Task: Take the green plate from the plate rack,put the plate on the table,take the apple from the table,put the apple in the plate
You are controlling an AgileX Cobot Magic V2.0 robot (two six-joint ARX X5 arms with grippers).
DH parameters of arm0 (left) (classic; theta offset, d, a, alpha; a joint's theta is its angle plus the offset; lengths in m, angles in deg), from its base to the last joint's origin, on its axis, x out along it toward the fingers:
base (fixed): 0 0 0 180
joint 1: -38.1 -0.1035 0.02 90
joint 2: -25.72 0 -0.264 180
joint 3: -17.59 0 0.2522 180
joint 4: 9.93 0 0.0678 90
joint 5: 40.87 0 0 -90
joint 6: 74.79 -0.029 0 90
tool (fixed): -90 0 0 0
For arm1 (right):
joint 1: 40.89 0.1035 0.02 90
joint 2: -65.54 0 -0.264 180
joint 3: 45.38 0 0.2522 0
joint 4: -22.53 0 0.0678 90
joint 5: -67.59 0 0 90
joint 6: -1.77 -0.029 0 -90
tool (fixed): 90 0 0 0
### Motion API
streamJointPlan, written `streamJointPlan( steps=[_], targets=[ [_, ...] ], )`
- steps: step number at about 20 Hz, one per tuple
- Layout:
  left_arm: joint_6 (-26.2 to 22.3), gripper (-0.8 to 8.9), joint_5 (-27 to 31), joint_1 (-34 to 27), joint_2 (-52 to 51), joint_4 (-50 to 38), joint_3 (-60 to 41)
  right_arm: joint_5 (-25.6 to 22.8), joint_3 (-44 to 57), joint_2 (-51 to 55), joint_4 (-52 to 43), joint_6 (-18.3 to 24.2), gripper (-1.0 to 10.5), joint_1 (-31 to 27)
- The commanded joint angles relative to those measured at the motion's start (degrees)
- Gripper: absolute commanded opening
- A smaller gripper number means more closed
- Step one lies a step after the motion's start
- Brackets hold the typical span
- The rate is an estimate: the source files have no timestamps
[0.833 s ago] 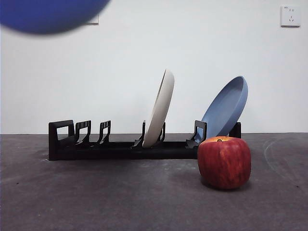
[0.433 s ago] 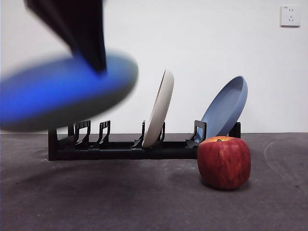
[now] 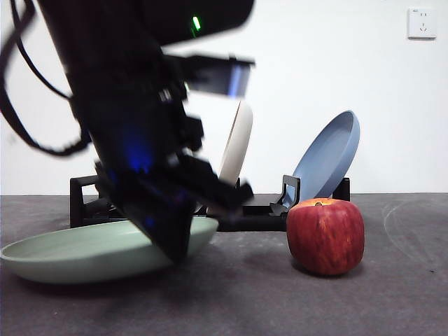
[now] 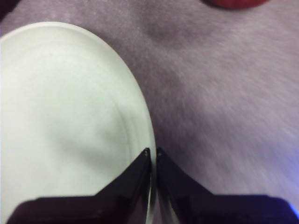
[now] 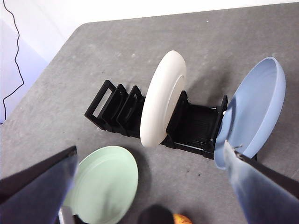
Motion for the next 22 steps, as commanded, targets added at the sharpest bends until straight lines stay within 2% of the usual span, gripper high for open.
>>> streamJointPlan(
  steps=[1,6,9,17,20,22],
  targets=[
    [0.37,-0.09,-3.65,-0.39,2.73,-0.72,-0.35,0.00,-0.17,-0.13,0.02,0.44,5.6,0.04],
    [0.39,0.12,-5.27,-1.14,1.44,-0.07,-0.11,0.00,-0.17,-0.13,0.24,0.44,5.6,0.04],
    [1.14,1.90,-6.73,-2.47,0.02,0.09,-0.07,0.00,-0.17,-0.13,0.26,0.44,5.6,0.04],
    [1.44,1.98,-8.98,-6.19,-2.62,3.63,0.44,0.02,-0.17,-0.13,1.68,0.90,5.6,0.07],
    [1.25,1.98,-7.82,-6.34,-9.46,9.60,5.60,0.00,-0.17,-0.13,5.70,4.39,5.6,0.07],
    [1.22,1.99,-9.94,-6.21,-15.98,13.18,12.33,-0.02,-0.17,-0.13,8.96,5.70,5.6,0.07]
  ],
)
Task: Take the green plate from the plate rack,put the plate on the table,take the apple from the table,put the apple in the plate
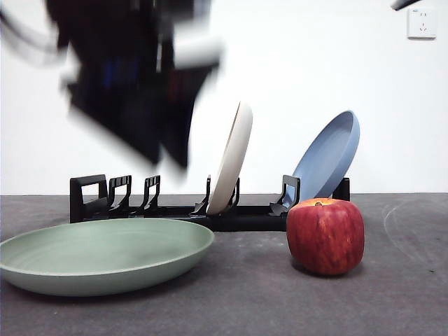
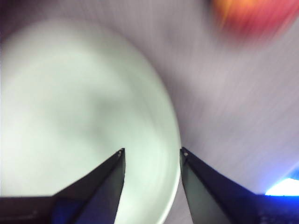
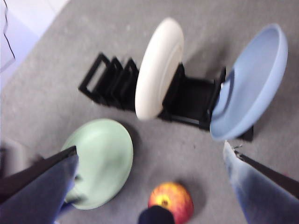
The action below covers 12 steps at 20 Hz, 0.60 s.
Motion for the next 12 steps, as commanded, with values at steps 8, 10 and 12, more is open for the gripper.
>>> streamJointPlan(
  steps=[8,10,12],
  targets=[
    [-5.05,1.99,-7.98,0.00,-17.11,19.30,37.79,0.00,-0.11,-0.13,10.45,6.64,5.6,1.40],
    [-5.88,1.99,-6.27,0.00,-19.26,25.75,45.68,-0.04,0.00,-0.13,13.16,7.76,5.6,3.54],
    [-5.90,1.98,-5.35,0.00,-21.07,32.20,51.98,-0.52,0.50,-0.11,14.73,7.78,5.6,5.75]
  ],
)
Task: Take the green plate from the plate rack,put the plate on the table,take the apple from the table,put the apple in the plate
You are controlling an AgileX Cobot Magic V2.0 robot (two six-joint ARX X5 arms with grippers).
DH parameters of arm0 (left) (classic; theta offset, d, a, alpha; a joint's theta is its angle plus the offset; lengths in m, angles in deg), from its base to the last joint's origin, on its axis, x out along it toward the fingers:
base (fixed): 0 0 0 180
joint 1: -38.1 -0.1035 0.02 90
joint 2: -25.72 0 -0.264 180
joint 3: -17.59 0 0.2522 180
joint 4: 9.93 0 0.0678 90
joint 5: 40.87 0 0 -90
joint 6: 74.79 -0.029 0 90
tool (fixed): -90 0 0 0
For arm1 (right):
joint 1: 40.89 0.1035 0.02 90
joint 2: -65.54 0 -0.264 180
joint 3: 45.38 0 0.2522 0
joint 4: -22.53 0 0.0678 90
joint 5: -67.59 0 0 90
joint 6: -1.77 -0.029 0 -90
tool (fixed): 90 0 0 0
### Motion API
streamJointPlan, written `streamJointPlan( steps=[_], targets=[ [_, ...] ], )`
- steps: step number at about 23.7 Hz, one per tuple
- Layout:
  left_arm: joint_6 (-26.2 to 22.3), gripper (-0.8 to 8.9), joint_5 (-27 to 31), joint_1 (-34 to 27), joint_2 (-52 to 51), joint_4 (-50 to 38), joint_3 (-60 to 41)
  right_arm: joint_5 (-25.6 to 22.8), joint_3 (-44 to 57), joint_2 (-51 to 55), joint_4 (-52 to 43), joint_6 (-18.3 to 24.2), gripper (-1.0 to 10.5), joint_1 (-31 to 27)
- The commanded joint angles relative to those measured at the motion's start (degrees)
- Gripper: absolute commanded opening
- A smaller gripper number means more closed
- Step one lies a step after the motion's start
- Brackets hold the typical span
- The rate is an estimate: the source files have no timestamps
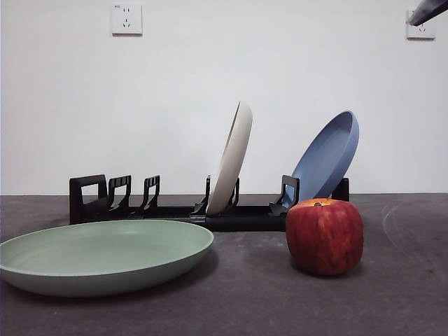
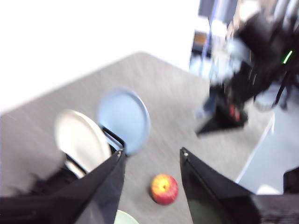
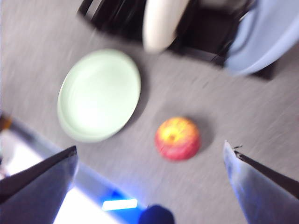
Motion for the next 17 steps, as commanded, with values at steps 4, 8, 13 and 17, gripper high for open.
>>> streamJointPlan(
  steps=[4,8,13,17],
  targets=[
    [-0.70,1.98,-2.01,0.02,-6.29,11.26,8.90,-6.47,4.20,-0.11,0.63,-0.31,5.6,7.82],
    [-0.57,1.98,-6.40,0.11,-9.53,11.26,8.74,-11.54,9.27,-0.11,-1.99,-2.91,5.6,11.34],
    [0.46,1.98,-10.27,0.11,-11.82,11.45,5.68,-12.37,15.96,-0.13,-9.40,-6.40,5.6,13.94],
    [2.25,1.98,-12.09,0.13,-14.01,11.50,-5.07,-14.05,18.71,-0.20,-14.14,-8.28,5.6,14.86]
  ],
)
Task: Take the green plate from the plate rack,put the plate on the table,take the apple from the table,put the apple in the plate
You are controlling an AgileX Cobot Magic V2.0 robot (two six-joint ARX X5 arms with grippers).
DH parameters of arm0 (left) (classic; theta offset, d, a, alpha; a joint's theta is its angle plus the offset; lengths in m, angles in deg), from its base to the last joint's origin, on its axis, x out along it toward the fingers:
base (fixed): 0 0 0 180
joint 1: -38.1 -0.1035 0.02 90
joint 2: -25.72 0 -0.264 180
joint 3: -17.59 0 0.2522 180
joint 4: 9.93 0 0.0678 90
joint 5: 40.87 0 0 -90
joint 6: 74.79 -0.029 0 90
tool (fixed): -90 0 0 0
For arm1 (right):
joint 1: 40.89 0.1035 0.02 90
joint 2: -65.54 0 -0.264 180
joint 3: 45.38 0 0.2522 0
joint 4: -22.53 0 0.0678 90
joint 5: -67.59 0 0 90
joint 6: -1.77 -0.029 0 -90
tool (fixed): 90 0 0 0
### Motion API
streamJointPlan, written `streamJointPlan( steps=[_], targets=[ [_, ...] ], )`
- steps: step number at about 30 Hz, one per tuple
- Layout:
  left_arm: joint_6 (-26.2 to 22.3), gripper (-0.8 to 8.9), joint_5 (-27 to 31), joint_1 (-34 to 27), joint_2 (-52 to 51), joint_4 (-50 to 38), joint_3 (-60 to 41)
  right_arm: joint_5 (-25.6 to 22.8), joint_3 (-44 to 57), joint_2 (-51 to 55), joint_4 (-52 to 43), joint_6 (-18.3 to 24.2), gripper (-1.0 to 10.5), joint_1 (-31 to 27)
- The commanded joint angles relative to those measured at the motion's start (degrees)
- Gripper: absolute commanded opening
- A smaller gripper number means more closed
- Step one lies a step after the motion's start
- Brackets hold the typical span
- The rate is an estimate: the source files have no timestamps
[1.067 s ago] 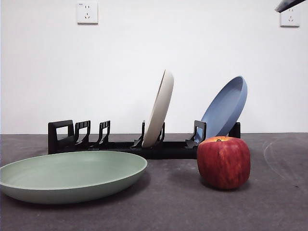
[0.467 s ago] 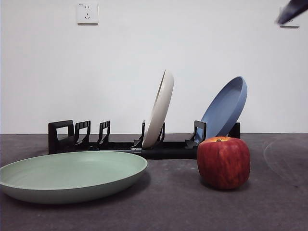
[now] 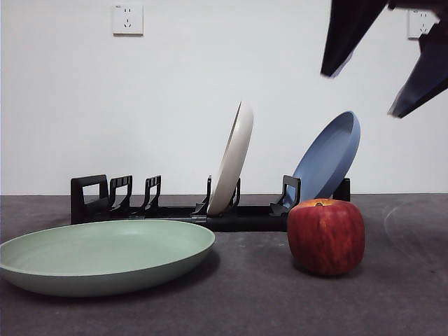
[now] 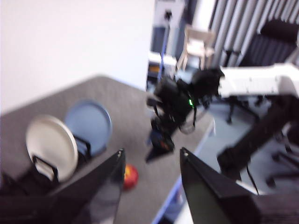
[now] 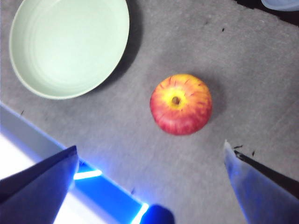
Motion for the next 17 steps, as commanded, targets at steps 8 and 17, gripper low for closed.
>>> streamJointPlan(
  steps=[8,17],
  targets=[
    [4.09,1.98,-0.44,0.13,-2.12,0.31,-35.50,-1.64,1.27,-1.66,-5.77,-2.47,5.6,0.57],
    [4.72,1.98,13.73,-0.98,-1.68,0.31,-55.91,-2.03,1.27,-8.74,-8.37,-2.51,5.6,0.59]
  ],
)
